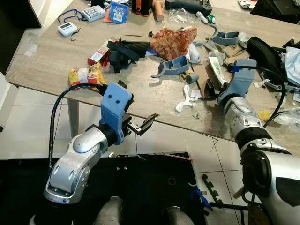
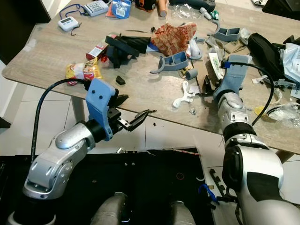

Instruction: Picking trash to rubbish bin

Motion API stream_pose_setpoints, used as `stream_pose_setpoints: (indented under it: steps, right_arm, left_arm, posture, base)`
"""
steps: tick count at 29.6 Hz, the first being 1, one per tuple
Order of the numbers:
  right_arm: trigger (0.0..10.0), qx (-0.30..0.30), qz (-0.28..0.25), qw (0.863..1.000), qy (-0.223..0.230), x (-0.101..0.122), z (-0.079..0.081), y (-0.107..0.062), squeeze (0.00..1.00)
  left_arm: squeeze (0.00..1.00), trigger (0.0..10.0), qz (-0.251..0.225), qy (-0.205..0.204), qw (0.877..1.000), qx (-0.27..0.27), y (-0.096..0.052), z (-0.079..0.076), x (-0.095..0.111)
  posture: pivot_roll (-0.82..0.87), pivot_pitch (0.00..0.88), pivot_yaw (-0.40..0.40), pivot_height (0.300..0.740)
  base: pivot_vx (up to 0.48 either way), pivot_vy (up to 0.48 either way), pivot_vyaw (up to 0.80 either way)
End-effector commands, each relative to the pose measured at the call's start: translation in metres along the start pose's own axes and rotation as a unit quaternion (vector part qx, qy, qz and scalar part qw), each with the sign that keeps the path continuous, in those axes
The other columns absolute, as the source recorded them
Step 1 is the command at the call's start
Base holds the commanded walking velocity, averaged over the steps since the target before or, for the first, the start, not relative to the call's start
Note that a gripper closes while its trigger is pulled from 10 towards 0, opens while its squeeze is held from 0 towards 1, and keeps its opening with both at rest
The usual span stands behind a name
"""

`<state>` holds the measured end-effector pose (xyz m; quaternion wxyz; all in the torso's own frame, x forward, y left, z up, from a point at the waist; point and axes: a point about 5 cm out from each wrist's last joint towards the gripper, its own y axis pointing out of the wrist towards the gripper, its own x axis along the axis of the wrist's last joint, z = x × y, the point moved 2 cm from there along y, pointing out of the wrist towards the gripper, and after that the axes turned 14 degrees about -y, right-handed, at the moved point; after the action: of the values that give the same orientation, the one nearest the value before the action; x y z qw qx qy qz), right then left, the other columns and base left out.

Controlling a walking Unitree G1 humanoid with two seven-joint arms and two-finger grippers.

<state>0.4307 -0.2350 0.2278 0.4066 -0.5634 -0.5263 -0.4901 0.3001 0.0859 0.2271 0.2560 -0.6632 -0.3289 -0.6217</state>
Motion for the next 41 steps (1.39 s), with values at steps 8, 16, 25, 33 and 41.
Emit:
stream_pose_setpoints:
  steps: [8, 16, 25, 33, 41]
  right_arm:
    - [0.0, 0.011, 0.033, 0.999, 0.004, -0.022, 0.005, -0.005, 0.0]
    - [0.0, 0.005, 0.022, 1.0, 0.008, -0.02, 0.006, -0.005, 0.0]
    - [0.0, 0.026, -0.055, 0.997, 0.038, 0.012, 0.015, 0.0, 0.0]
    - [0.0, 0.018, -0.205, 0.976, 0.064, 0.06, 0.01, -0.006, 0.0]
    - [0.0, -0.06, -0.254, 0.963, 0.063, 0.057, -0.02, -0.026, 0.0]
  left_arm:
    - [0.0, 10.0, 0.008, 0.007, 1.0, 0.009, -0.004, 0.004, -0.003]
    - [0.0, 10.0, 0.0, 0.002, 1.0, 0.015, -0.002, 0.004, -0.004]
    - [0.0, 10.0, -0.022, -0.002, 0.999, 0.029, 0.002, 0.005, -0.001]
    - [0.0, 10.0, -0.038, -0.014, 0.999, 0.026, 0.012, 0.01, 0.003]
    - [0.0, 10.0, -0.028, 0.004, 1.0, 0.0, 0.032, 0.003, -0.007]
  posture:
    - [0.32, 0.346, -0.032, 0.74]
    - [0.3, 0.337, -0.046, 0.74]
    - [0.27, 0.295, -0.061, 0.74]
    - [0.2, 0.229, 0.057, 0.74]
    - [0.08, 0.21, 0.042, 0.74]
  base:
    - [0.0, 0.0, 0.0]
    - [0.0, 0.0, 0.0]
    - [0.0, 0.0, 0.0]
    - [0.0, 0.0, 0.0]
    - [0.0, 0.0, 0.0]
